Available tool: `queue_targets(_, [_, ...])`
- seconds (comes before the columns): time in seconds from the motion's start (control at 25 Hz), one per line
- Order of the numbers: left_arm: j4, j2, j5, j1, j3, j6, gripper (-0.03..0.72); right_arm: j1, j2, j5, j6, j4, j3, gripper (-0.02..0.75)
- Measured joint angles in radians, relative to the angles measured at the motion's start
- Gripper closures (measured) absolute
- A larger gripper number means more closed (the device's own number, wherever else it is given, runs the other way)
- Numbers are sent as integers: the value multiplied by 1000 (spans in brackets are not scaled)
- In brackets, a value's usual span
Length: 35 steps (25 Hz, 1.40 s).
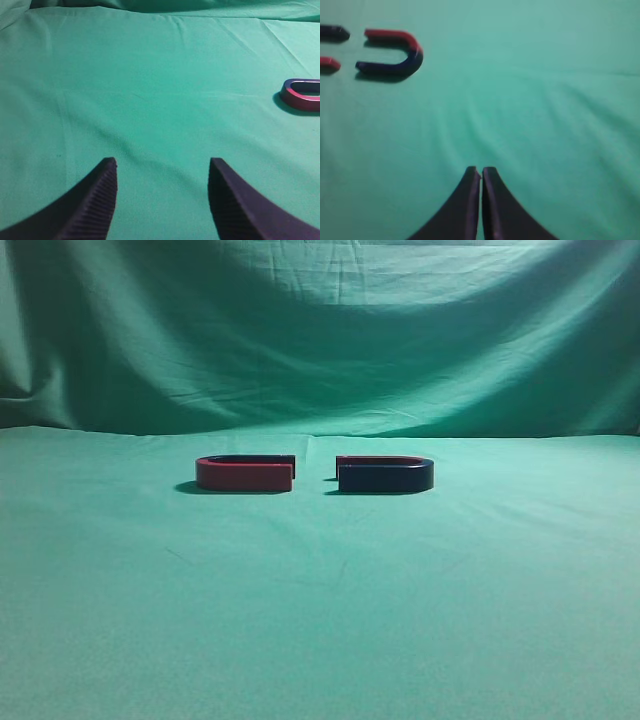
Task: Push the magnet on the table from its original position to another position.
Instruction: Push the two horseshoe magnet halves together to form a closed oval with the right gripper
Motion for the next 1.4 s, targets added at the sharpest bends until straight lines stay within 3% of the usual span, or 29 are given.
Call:
queue_targets(0.28, [0,0,0,0,0,0,316,159,363,78,110,-61,-235,738])
queue_targets(0.84, [0,0,0,0,0,0,316,170,899,178,175,-95,-658,738])
queue_targets(1.4, [0,0,0,0,0,0,316,170,1078,137,179,-76,-777,738])
